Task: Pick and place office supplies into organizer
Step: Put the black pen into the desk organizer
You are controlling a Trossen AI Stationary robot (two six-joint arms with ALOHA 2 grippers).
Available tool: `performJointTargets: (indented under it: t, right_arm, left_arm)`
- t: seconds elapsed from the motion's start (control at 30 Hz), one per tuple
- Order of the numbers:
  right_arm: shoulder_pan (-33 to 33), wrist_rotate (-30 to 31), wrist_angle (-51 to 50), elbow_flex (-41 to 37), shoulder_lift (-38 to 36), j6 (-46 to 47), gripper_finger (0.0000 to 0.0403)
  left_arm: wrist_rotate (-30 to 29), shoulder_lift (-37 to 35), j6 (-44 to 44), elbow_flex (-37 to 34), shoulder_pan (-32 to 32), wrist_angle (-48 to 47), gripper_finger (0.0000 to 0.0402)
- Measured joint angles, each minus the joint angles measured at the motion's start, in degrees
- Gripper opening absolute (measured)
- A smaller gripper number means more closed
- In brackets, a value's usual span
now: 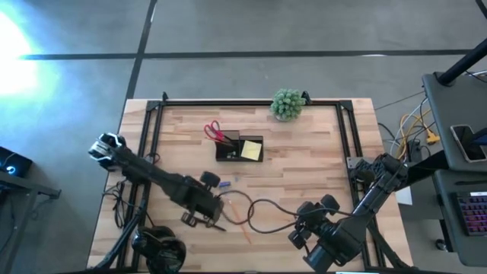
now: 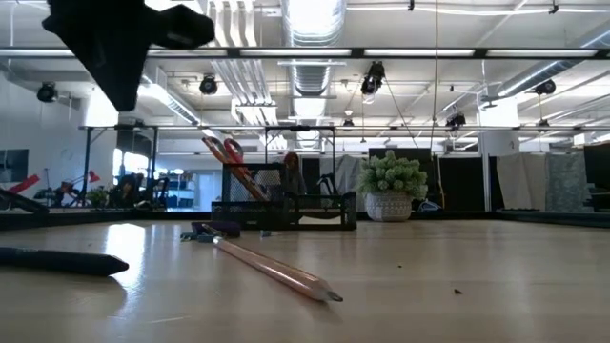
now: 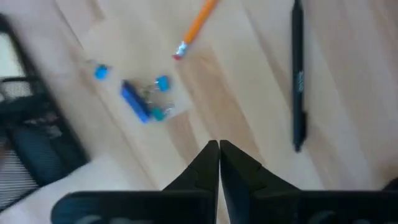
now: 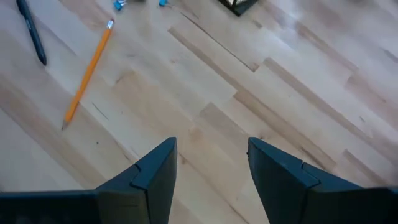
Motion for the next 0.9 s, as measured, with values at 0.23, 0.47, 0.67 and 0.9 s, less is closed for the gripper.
performJointTargets:
  t: [0.23,0.47,0.67,0.9]
  right_arm:
    - [0.16,-0.2,-0.01,-0.15,0.0,-1.13,0.0187]
    - [0.39,-0.22,0.01,-0.28,-0.08,-3.62,0.0187]
    - [0.37,1.34,0.03,-0.85,-1.61,-2.42,0.0187]
    - [0.66,5.51,-0.06,-3.86,-4.85,9.41,0.0187]
  left_arm:
    - [11.33,3.49,-8.93,-1.64,1.94,7.53,0.0013]
    - [14.86,9.29,-9.23,-1.17,1.9,7.62,0.0106]
    - [16.19,13.23,-9.22,-1.24,1.91,6.93,0.0174]
    - [16.56,16.77,-7.92,-1.58,1.83,7.06,0.0182]
